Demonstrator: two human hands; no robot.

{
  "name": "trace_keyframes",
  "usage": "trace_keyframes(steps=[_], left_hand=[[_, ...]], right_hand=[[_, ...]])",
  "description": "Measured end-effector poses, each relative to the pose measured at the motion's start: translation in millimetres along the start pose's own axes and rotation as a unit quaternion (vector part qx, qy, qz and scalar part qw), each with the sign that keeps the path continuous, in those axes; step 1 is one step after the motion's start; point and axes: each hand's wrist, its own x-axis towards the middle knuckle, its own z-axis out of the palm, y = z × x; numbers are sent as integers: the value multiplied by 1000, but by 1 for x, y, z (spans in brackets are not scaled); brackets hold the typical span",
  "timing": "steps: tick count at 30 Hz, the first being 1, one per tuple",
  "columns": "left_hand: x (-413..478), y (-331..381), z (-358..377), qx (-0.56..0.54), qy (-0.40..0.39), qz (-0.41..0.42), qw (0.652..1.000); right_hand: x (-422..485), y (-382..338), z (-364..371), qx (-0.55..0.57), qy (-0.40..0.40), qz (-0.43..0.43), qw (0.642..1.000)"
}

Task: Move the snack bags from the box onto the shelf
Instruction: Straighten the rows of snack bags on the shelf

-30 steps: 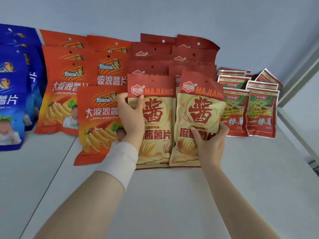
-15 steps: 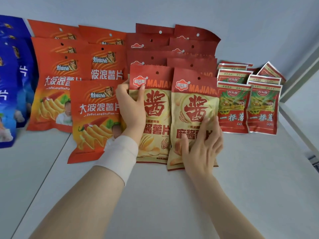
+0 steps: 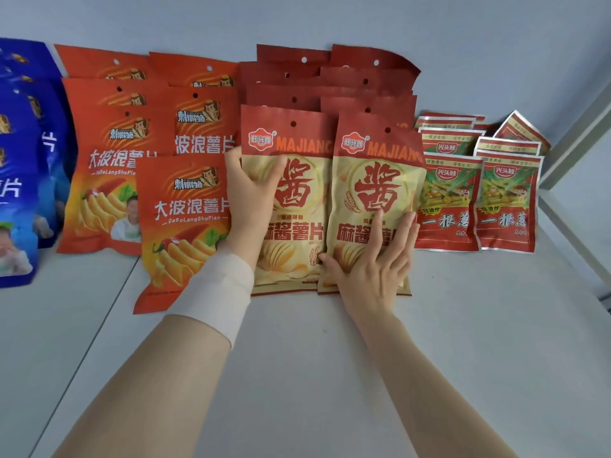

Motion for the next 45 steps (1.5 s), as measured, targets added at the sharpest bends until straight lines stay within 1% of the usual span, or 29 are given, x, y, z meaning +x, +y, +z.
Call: trace_keyframes(steps=[2,4,7,10,12,15,18,22,25,27,31,33,36,37,39,41,43,45], left_hand=[[-3,-7,-6,-11,-47,-17,999],[-7,-17,-7,10,-52,-15,998],[-11,-20,0,45,2,-5,999],[-14,-15,7,35,32,17,999],[-16,-12,10,28,42,21,999],[-17,-14,11,33,38,15,999],[-14,-18,10,37,15,9,999],[-11,-19,6,55,14,48,997],[-8,-15,1,136,2,95,986],[-7,-12,-4,203,-17,127,971],[-2,-1,-27,281,-43,146,948],[8,10,-48,346,-49,177,920],[30,26,-94,449,-90,255,852],[37,30,-112,481,-115,279,823],[50,31,-153,551,-169,316,753],[56,30,-178,611,-208,322,692],[62,24,-210,638,-224,317,665],[65,15,-233,649,-242,312,651]], right_hand=[[-3,2,1,12,-16,-2,1000],[-4,4,-1,40,-38,-1,998],[-1,5,-8,132,-79,24,988],[5,10,-13,207,-48,41,976],[9,10,-13,220,-45,60,973],[8,9,-11,198,-58,62,977],[7,8,-11,152,-25,47,987],[9,3,-13,104,-5,14,994],[11,0,-15,66,-2,-21,998],[12,-2,-17,54,-9,-20,998],[15,-14,-34,22,-27,-19,999],[24,-33,-47,-2,-22,-37,999],[39,-83,-64,-39,-96,-79,991],[41,-102,-67,-48,-110,-96,988],[38,-147,-66,-82,-143,-120,979],[34,-174,-59,-122,-180,-138,966],[23,-205,-48,-146,-201,-146,958],[11,-228,-42,-174,-217,-157,948]])
